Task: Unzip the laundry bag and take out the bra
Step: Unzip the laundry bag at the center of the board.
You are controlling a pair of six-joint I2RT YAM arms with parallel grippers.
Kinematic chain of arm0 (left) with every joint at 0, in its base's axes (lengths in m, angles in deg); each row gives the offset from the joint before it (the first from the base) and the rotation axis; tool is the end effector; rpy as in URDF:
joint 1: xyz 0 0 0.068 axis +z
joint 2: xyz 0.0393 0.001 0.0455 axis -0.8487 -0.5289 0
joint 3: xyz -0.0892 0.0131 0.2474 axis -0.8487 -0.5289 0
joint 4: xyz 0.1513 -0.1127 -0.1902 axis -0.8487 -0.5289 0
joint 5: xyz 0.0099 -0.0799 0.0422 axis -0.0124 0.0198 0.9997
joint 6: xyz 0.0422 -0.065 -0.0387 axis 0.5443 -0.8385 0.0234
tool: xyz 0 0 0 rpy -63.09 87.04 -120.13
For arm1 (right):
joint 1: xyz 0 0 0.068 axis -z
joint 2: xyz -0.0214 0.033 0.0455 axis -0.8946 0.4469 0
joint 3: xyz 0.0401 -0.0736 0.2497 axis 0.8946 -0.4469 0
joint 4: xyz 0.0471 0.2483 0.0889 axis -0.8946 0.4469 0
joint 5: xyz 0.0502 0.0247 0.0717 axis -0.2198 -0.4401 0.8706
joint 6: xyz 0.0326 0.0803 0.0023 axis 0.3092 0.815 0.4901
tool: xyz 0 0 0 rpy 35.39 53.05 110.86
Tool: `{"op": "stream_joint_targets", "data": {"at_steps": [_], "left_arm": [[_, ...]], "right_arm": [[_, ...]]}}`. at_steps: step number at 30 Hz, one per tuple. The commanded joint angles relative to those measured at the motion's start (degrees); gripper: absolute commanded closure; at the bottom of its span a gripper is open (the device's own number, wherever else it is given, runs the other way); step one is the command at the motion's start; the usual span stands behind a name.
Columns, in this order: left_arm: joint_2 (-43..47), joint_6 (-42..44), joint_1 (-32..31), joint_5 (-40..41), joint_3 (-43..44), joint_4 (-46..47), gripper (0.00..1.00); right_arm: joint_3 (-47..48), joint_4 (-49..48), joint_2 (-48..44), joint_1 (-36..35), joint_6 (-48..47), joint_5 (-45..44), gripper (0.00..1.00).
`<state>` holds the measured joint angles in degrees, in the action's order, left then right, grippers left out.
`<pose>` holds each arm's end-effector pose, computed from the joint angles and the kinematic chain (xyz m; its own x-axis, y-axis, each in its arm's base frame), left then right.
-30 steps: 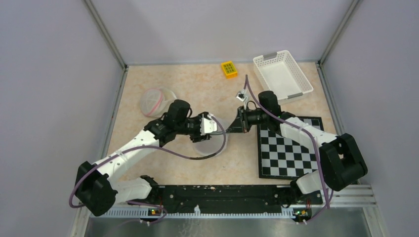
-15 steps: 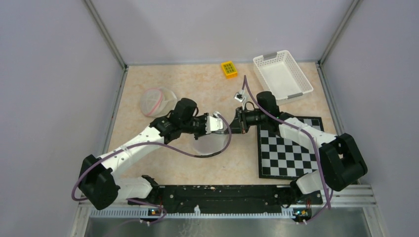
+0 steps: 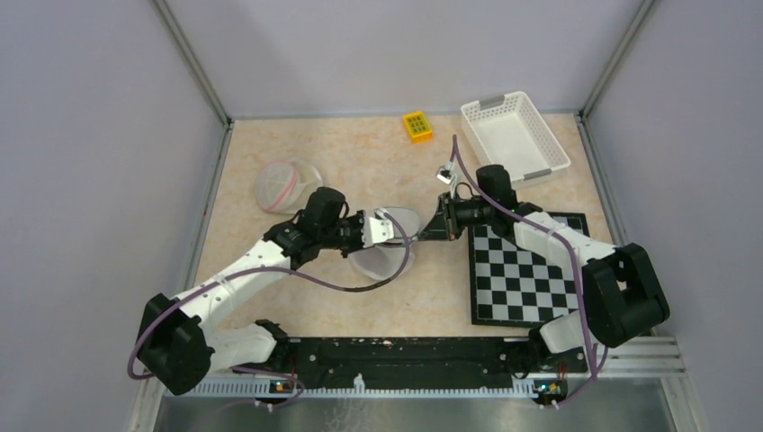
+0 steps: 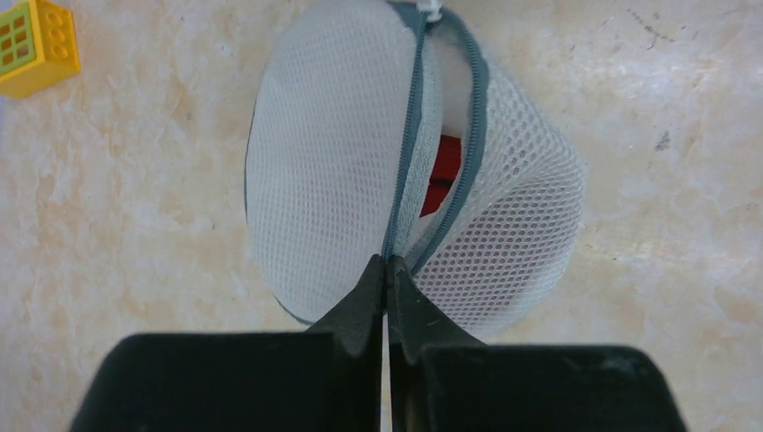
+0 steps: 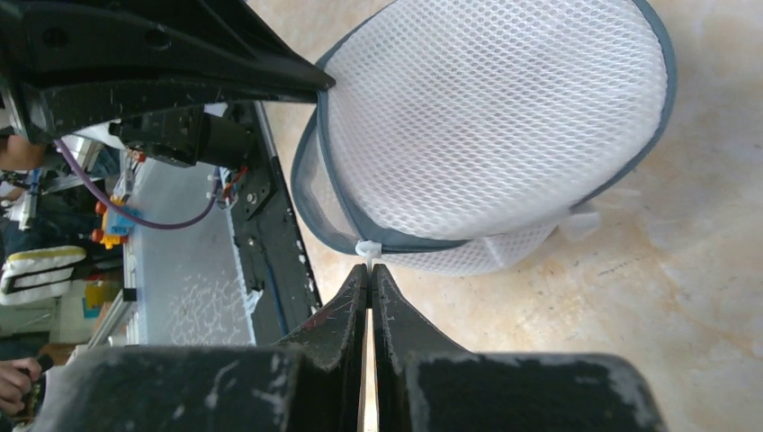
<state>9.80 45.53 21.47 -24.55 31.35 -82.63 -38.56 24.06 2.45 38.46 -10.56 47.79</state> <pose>0.2131 -0.1962 0.2267 0.1598 0.6591 -0.7348 0.9320 0.1445 0.3323 0.2664 0.1917 0.2025 -0.7372 -0.1620 -0.6559 -0.6668 0.3307 0.6678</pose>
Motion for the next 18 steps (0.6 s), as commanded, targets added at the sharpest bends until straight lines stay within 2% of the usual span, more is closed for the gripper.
{"op": "stream_joint_targets", "data": {"at_steps": [1,5,7,9,11,14,18], "left_arm": [[1.1,1.5,3.8,1.6,-1.7,2.0,1.0],[0.3,1.1,4.8,0.0,-0.5,2.3,1.0],[0.4,1.7,4.8,-4.4,1.5,0.1,0.99],[0.9,1.7,4.4,-10.6,3.5,-1.9,0.73],[1.8,0.3,3.2,-11.9,4.5,-1.8,0.57],[2.4,-0.5,1.5,-12.6,5.3,-1.8,0.46],[0.7,-1.9,0.7,-12.7,6.3,-1.8,0.42]], "right_arm": [[1.8,1.7,-1.6,1.8,-3.4,0.8,1.0],[1.5,-0.8,-1.5,1.6,-1.0,1.6,1.0],[1.9,-2.0,-1.3,1.2,-0.3,1.8,1.0],[1.9,-3.0,-1.4,0.5,0.5,1.8,1.0],[2.0,-3.7,-1.4,-0.4,1.4,1.9,1.0],[2.1,-4.9,-1.4,-1.9,2.8,1.7,1.0],[2.7,-5.6,-1.1,-3.2,3.8,1.4,1.0]]}}
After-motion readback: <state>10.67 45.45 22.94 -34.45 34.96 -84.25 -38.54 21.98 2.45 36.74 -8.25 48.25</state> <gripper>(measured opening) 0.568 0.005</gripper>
